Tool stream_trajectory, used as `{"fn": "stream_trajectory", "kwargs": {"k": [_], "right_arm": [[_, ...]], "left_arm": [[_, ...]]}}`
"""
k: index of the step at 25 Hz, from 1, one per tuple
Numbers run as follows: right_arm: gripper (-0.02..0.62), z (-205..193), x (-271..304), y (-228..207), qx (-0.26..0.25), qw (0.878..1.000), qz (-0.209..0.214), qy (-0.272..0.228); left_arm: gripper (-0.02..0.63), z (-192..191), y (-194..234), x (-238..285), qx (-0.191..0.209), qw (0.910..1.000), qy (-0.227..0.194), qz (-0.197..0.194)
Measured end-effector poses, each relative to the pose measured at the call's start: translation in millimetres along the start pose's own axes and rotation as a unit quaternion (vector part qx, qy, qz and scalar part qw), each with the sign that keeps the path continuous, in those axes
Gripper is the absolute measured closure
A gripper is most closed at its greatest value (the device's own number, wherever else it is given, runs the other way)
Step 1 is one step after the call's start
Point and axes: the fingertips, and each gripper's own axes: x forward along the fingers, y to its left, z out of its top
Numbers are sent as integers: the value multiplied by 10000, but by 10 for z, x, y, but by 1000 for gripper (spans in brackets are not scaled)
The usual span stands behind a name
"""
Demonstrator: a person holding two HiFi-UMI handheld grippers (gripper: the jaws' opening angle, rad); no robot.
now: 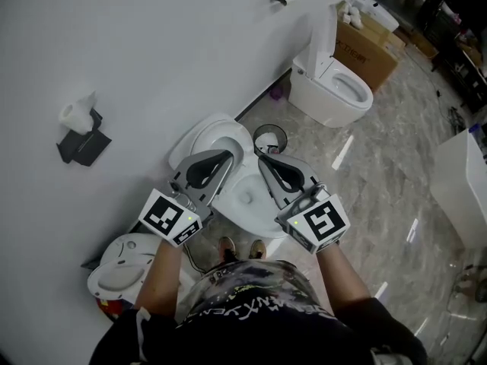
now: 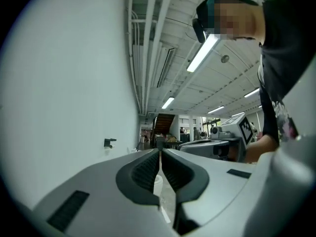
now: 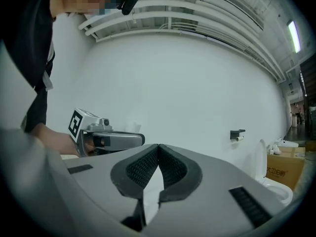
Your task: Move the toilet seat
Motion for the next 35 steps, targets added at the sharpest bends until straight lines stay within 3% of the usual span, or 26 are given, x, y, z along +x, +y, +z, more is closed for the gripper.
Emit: {"fn": "stream_trajectory", "kwargs": {"k": [5, 35], "right_arm": [[592, -28, -67, -12, -31, 10000, -81, 31], [595, -126, -42, 23, -419, 9989, -161, 94]], "left_arm": [[572, -46, -112, 63, 304, 9991, 204, -204], [572, -197, -159, 95, 367, 9972, 418, -502]]}}
